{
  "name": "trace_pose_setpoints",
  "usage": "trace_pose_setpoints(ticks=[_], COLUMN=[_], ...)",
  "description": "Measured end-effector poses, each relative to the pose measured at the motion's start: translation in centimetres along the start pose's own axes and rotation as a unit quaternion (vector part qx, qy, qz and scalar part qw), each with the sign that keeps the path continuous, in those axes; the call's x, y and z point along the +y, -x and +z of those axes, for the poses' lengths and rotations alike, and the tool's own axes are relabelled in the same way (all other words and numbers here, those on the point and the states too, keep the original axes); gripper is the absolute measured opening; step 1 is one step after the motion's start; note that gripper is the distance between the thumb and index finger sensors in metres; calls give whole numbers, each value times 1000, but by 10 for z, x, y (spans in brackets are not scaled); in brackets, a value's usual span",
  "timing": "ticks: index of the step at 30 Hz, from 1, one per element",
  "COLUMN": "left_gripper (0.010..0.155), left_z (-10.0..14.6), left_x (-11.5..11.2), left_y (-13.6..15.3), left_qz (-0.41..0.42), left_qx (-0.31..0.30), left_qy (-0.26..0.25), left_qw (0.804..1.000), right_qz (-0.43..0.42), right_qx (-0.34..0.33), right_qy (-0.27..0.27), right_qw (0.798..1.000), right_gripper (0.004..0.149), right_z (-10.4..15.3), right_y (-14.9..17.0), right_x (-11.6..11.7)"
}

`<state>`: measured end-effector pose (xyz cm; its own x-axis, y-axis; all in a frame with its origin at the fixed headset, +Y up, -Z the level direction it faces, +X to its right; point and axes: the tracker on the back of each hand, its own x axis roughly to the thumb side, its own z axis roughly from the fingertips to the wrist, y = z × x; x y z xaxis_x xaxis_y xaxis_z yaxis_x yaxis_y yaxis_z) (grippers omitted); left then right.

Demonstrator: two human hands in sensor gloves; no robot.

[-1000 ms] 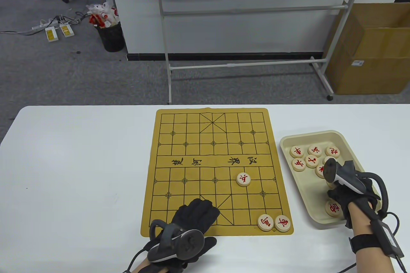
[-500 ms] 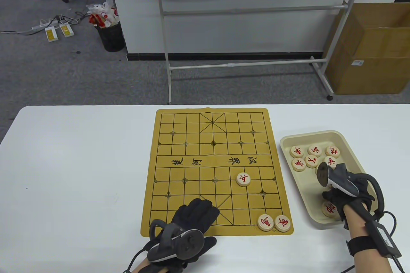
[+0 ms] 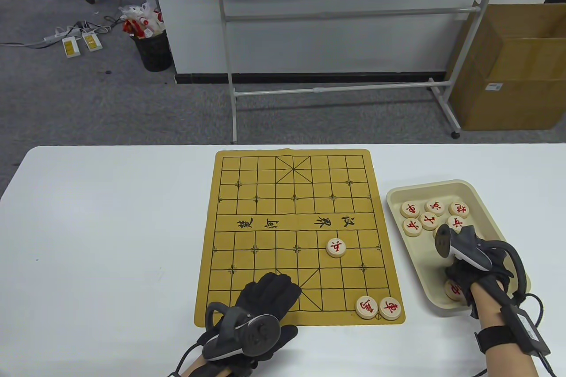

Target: Set up Chinese chess pieces

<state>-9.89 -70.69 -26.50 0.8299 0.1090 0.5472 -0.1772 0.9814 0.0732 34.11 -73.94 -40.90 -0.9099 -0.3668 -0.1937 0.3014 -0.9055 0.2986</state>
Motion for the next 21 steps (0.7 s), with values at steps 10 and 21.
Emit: trace_pose_setpoints(ticks=[10, 21], left_gripper=[79, 79], left_z=[0, 0], left_x=[0, 0], left_y=[0, 0], left_qz=[0, -1], left_qx=[-1, -1], left_qy=[0, -2], left_qw=[1000, 1000], right_qz=[-68, -128], right_qx=[-40, -173], right_qy=[119, 190], right_qw=[990, 958], right_gripper=[85, 76], right_z=[21, 54], right_y=[8, -15], right_x=[-29, -53])
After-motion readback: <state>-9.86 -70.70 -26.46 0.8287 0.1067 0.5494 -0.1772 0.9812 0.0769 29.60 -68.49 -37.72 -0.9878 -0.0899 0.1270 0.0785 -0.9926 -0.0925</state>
